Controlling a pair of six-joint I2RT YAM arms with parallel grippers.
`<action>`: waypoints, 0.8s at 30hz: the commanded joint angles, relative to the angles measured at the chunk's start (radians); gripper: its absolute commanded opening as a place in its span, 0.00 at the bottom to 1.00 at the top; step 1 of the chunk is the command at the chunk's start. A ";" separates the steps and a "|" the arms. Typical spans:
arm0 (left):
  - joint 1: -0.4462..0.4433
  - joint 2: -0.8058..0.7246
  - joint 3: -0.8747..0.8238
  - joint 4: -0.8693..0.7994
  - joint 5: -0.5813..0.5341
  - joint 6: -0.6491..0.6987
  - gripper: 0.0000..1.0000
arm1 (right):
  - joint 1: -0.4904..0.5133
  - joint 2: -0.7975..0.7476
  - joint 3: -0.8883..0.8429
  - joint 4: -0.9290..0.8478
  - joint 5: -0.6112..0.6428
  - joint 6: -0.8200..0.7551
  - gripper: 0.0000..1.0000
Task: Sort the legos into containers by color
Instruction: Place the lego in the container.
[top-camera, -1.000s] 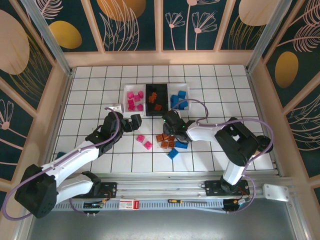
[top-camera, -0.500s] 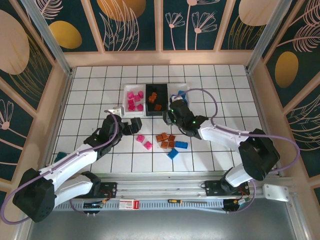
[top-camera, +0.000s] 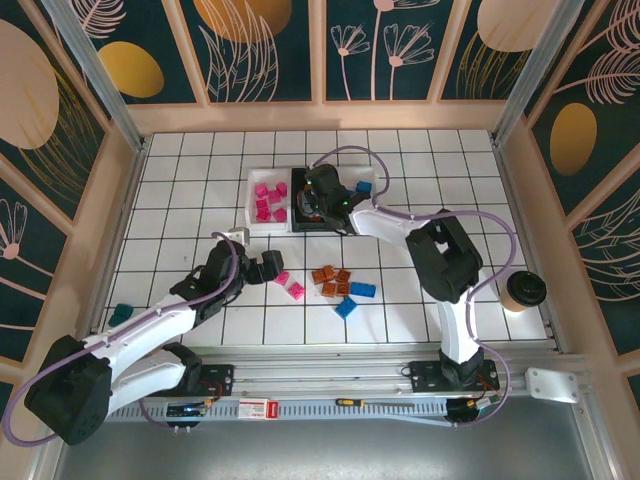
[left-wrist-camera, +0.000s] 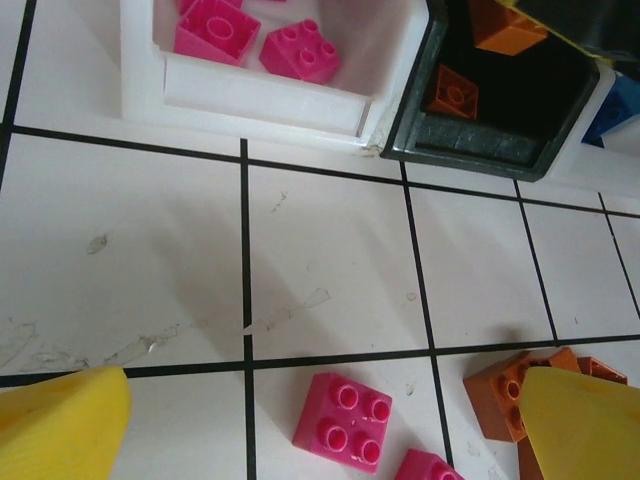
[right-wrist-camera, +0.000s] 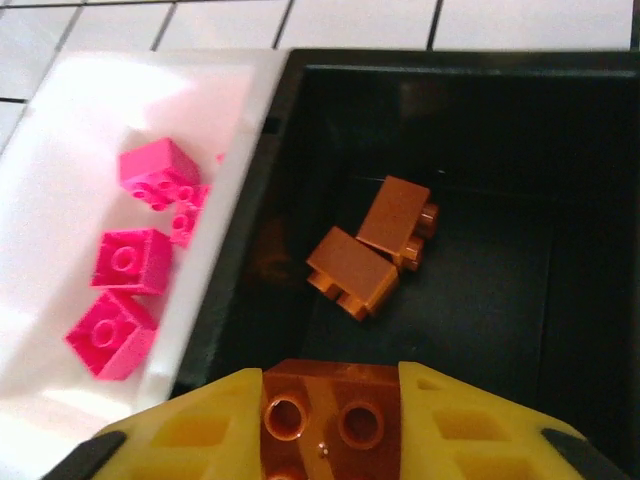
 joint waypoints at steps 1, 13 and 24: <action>-0.012 -0.017 -0.004 -0.015 0.022 -0.014 0.99 | 0.000 0.019 0.067 -0.002 0.003 -0.017 0.48; -0.051 0.014 0.009 -0.019 0.035 -0.008 0.99 | 0.007 -0.215 -0.161 0.031 -0.024 0.012 0.59; -0.052 0.018 -0.007 0.010 0.035 -0.018 0.99 | 0.086 -0.446 -0.553 -0.007 -0.050 0.055 0.55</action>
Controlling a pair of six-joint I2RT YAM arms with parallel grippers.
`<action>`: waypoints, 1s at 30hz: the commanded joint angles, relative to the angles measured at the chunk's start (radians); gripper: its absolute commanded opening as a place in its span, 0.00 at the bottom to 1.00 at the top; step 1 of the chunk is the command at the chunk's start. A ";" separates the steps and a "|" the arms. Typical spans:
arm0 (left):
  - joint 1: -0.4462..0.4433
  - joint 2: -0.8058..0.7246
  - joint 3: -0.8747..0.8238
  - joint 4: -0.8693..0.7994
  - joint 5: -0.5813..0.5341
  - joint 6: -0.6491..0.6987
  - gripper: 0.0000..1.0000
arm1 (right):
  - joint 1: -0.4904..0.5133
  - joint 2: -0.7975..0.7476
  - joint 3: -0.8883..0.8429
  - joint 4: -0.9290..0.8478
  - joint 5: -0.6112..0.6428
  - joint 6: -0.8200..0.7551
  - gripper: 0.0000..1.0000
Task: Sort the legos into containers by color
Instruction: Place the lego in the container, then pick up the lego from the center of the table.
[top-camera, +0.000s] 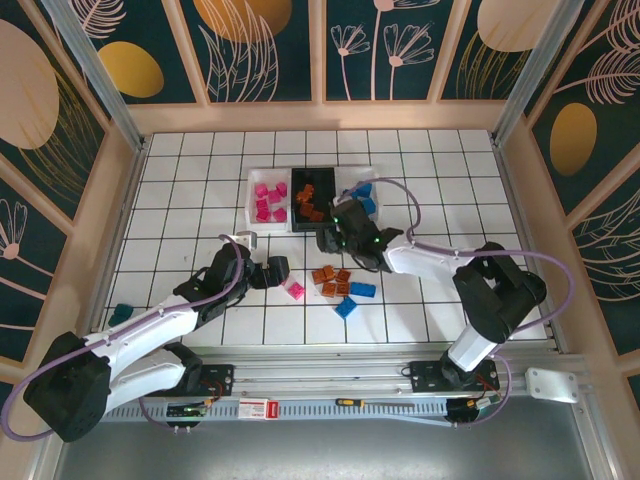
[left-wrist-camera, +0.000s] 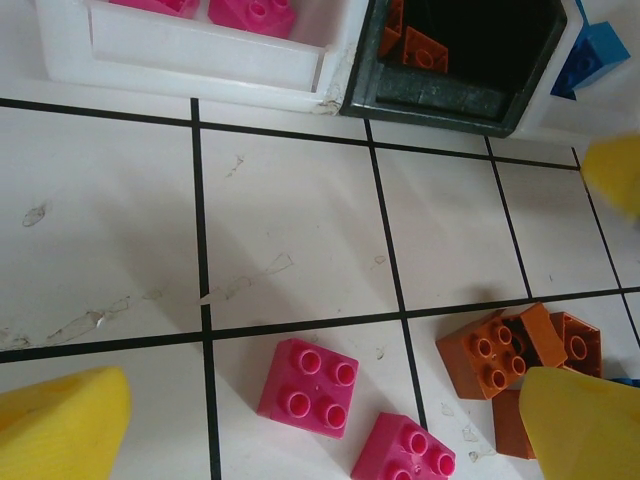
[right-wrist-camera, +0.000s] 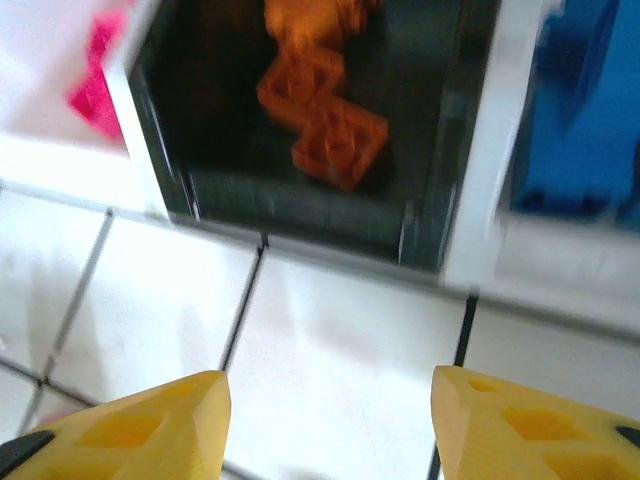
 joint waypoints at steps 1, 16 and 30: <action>-0.004 0.011 -0.007 0.017 0.009 -0.018 0.99 | 0.040 -0.038 -0.049 -0.025 -0.037 0.006 0.55; -0.006 0.005 -0.012 0.014 0.022 -0.027 0.99 | 0.115 0.053 -0.041 -0.093 0.008 -0.040 0.47; -0.005 0.010 0.003 0.003 0.029 -0.018 0.99 | 0.107 -0.033 -0.059 -0.072 0.017 -0.050 0.23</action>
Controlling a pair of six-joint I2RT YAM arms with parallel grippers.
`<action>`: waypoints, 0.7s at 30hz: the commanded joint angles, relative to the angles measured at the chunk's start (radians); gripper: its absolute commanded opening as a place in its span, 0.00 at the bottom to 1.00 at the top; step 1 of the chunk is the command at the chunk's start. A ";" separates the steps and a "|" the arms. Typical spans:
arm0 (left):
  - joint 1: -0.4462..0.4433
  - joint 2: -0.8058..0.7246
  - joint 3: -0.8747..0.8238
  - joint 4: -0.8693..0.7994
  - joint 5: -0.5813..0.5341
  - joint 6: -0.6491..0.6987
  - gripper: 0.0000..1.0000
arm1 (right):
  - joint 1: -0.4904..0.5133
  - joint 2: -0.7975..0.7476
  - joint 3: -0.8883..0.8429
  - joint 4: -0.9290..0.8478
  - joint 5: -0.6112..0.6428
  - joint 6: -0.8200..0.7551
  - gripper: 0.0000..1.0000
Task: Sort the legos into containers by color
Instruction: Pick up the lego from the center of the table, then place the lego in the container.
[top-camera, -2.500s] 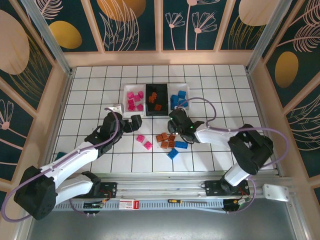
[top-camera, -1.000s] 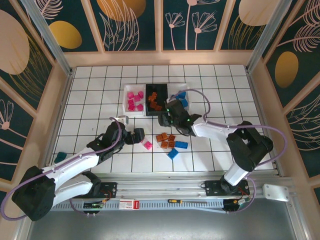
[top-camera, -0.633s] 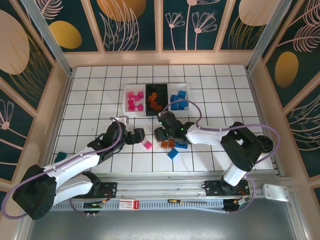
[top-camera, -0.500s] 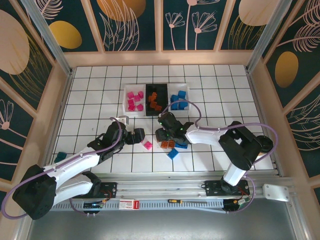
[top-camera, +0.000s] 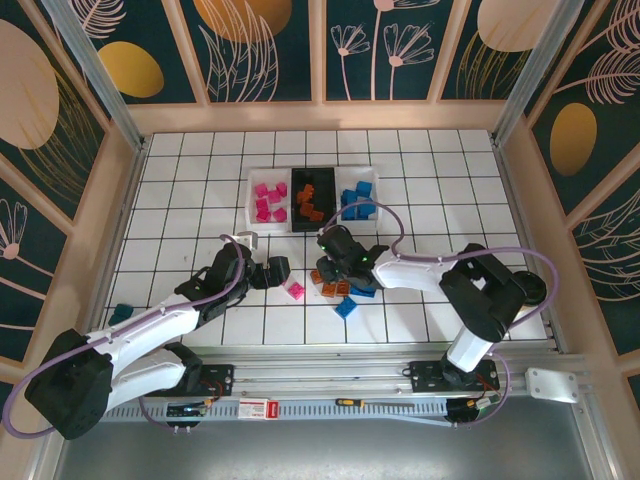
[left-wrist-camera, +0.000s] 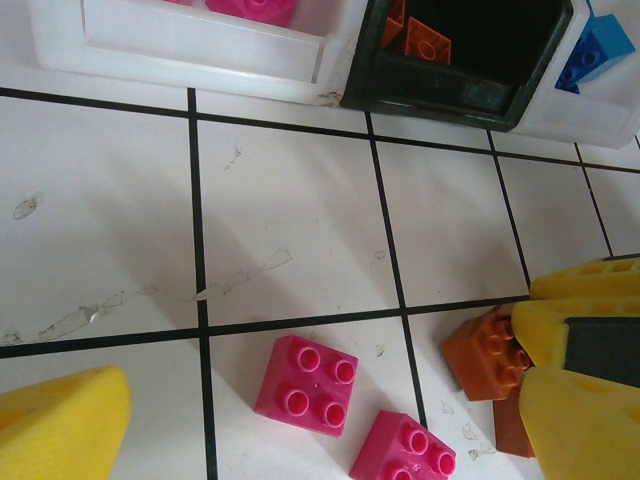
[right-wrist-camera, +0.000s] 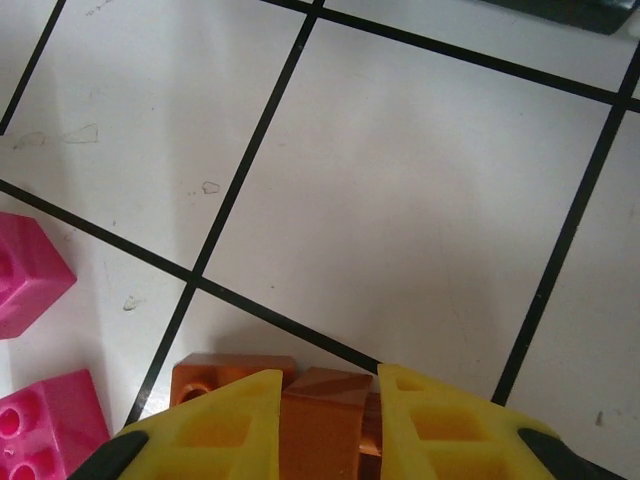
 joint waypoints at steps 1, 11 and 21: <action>-0.005 -0.008 0.004 -0.004 0.020 -0.010 0.99 | -0.008 -0.078 0.000 -0.013 0.016 -0.017 0.23; -0.004 0.001 0.015 0.004 0.036 -0.007 0.99 | -0.093 -0.059 0.197 0.042 -0.004 -0.060 0.22; -0.004 0.030 0.044 -0.002 0.048 0.008 0.99 | -0.212 0.287 0.534 0.078 -0.050 -0.050 0.23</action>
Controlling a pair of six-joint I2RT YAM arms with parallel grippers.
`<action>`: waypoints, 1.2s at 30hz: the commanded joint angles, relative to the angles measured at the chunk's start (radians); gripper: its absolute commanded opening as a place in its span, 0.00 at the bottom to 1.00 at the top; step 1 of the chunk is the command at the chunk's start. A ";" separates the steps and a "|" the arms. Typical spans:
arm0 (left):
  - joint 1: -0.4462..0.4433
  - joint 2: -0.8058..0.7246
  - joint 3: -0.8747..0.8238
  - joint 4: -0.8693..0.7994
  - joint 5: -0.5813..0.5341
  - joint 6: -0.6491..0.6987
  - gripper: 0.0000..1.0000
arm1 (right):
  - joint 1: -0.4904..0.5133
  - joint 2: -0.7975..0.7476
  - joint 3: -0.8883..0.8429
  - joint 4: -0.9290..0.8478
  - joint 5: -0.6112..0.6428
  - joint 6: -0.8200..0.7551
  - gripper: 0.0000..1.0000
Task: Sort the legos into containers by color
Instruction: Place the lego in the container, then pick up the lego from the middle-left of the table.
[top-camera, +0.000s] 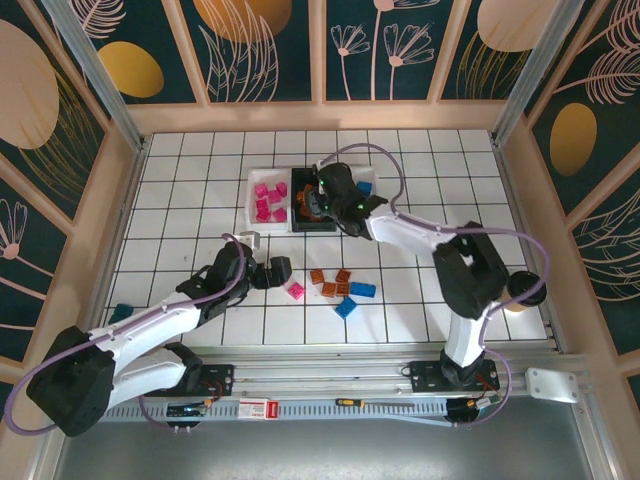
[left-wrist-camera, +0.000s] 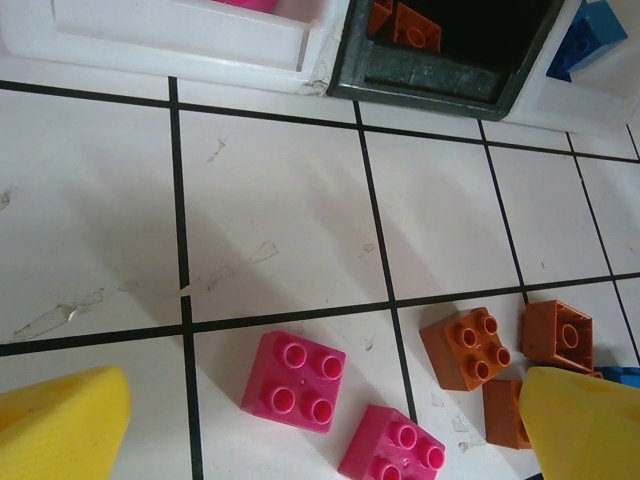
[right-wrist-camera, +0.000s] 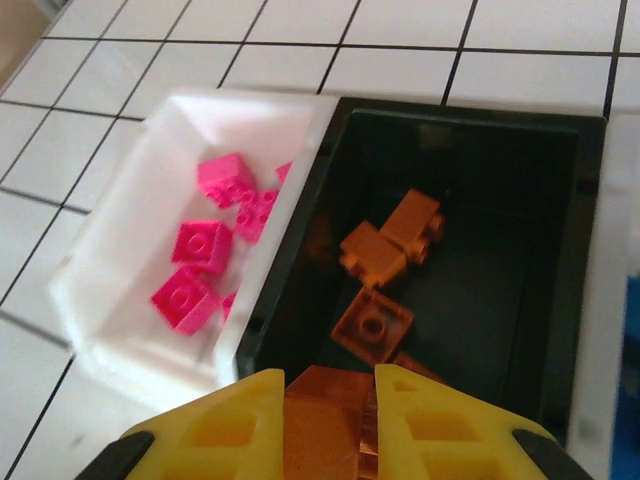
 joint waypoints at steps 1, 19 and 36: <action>-0.004 0.011 0.032 -0.004 0.022 0.008 0.99 | -0.030 0.088 0.084 0.008 -0.037 0.005 0.23; -0.311 0.237 0.275 -0.125 -0.072 0.177 0.93 | -0.123 -0.239 -0.303 0.229 -0.079 0.123 0.61; -0.569 0.671 0.524 -0.229 -0.162 0.232 0.67 | -0.191 -0.584 -0.615 0.211 -0.068 0.153 0.61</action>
